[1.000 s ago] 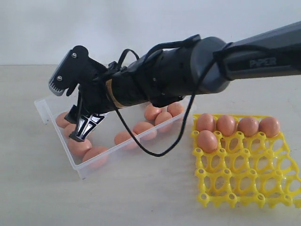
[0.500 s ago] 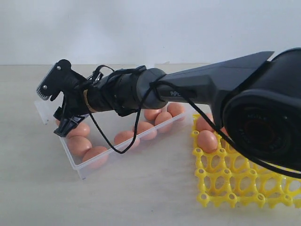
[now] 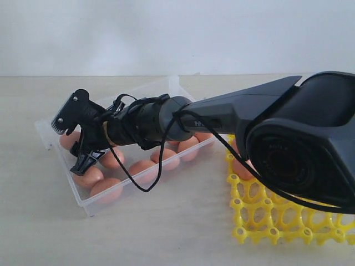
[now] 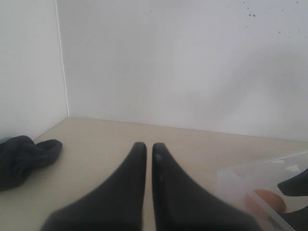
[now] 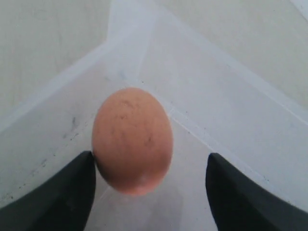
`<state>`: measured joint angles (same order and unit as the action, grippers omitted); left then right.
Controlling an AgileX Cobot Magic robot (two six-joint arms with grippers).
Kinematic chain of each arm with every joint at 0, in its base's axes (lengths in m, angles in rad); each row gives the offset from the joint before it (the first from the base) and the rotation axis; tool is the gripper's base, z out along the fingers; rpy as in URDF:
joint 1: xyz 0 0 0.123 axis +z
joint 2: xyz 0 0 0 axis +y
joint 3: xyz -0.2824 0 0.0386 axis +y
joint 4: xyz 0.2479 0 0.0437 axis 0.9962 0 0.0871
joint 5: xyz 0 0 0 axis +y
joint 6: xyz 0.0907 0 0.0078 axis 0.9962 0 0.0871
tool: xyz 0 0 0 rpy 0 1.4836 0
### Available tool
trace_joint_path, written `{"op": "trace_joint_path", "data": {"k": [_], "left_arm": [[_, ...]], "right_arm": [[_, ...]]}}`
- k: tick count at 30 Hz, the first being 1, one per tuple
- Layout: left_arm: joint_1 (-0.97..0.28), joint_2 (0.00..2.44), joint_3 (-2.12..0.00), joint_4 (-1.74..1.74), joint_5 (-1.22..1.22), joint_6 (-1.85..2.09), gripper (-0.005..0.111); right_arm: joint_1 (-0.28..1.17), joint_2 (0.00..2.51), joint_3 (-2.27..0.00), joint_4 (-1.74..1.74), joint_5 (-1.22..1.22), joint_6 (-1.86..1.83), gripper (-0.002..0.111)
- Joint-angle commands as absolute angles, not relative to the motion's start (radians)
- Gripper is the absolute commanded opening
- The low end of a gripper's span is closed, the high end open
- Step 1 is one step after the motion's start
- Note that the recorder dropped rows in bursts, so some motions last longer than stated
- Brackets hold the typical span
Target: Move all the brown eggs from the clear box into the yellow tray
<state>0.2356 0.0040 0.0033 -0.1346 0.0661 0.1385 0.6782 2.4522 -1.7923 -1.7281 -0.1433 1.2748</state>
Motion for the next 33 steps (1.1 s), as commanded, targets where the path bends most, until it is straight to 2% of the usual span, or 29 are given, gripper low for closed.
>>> {"op": "trace_joint_path", "data": {"k": [1,3,5,14,19,28,33], "left_arm": [[0.235,0.000,0.000,-0.134,0.053,0.141,0.004],[0.235,0.000,0.000,-0.134,0.053,0.141,0.004],[0.235,0.000,0.000,-0.134,0.053,0.141,0.004],[0.235,0.000,0.000,-0.134,0.053,0.141,0.004],[0.235,0.000,0.000,-0.134,0.053,0.141,0.004],[0.235,0.000,0.000,-0.134,0.053,0.141,0.004],[0.235,0.000,0.000,-0.134,0.053,0.141,0.004]], "right_arm": [[0.678,2.466,-1.788,-1.744,-0.149,1.242,0.060],[0.678,2.466,-1.788,-1.744,-0.168,1.227,0.060],[0.678,2.466,-1.788,-1.744,-0.212,1.158,0.052],[0.678,2.466,-1.788,-1.740,-0.207,1.153,0.002],[0.678,2.457,-1.788,-1.740,-0.207,1.156,0.000],[0.678,2.368,-1.788,-1.740,-0.175,1.388,0.000],[0.678,2.340,-1.788,-1.740,-0.248,1.470,0.000]]}}
